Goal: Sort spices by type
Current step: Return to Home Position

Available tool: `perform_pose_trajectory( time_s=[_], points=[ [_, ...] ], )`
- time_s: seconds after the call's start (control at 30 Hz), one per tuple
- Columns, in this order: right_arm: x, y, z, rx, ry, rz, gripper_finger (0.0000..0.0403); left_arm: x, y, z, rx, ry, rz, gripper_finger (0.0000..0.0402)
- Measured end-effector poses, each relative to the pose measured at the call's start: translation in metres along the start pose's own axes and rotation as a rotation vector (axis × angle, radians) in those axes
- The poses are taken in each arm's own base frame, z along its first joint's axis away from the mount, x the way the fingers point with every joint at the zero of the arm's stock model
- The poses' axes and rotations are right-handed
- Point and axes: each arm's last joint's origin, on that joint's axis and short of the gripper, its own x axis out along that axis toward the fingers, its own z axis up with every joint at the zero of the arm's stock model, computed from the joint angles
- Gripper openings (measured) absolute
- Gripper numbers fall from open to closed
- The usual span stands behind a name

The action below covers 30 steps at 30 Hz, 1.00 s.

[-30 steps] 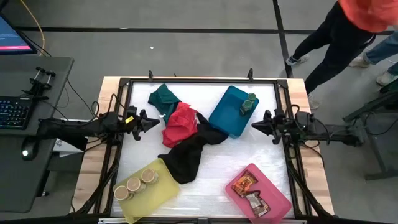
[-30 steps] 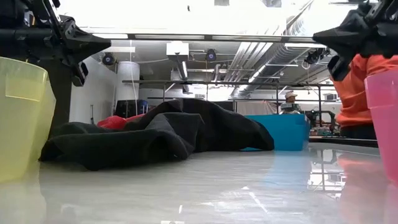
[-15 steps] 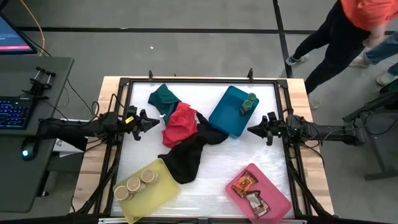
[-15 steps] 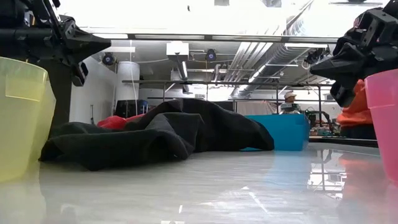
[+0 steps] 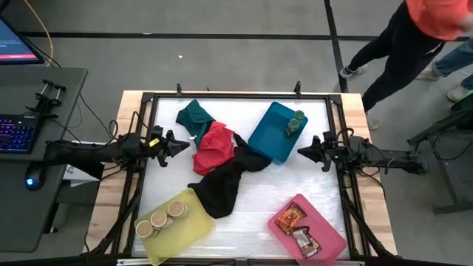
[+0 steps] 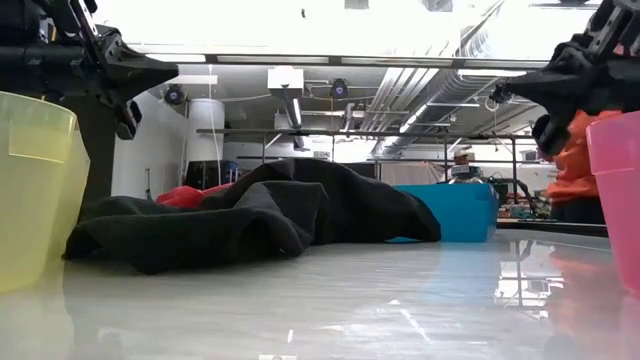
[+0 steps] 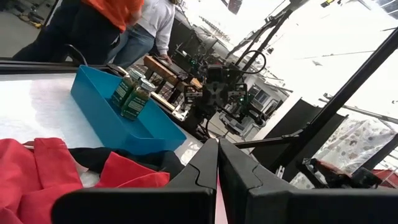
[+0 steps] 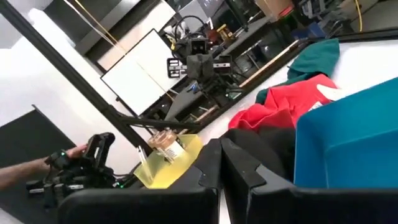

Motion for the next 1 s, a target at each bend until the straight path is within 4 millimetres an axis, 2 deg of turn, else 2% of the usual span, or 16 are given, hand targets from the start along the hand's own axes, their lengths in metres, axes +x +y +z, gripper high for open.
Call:
perform_pose_trajectory(
  time_s=[0.17,0.4,0.47,0.8,0.87,1.0],
  points=[
    [0.001,0.0,0.001,0.0,-0.005,0.0,0.0,-0.002,-0.001,0.001,-0.002,-0.009,-0.015,0.0],
    [0.001,-0.001,-0.001,0.0,0.018,-0.018,0.0001,-0.019,-0.003,0.005,-0.01,-0.055,-0.057,0.0],
    [0.001,-0.002,-0.001,0.0,0.019,-0.019,0.0001,-0.02,-0.008,0.011,-0.016,-0.104,-0.096,0.0],
    [0.002,-0.003,-0.002,0.0,0.028,-0.04,0.0001,-0.019,-0.007,0.009,-0.015,-0.091,-0.094,0.0],
    [0.002,-0.003,-0.003,0.0,0.029,-0.041,0.0001,-0.019,-0.005,0.005,0.074,-0.031,-0.106,0.0],
    [0.002,-0.003,-0.003,0.0,0.032,-0.043,0.0001,-0.019,0.0,-0.006,0.415,0.085,-0.116,0.0]
  ],
)
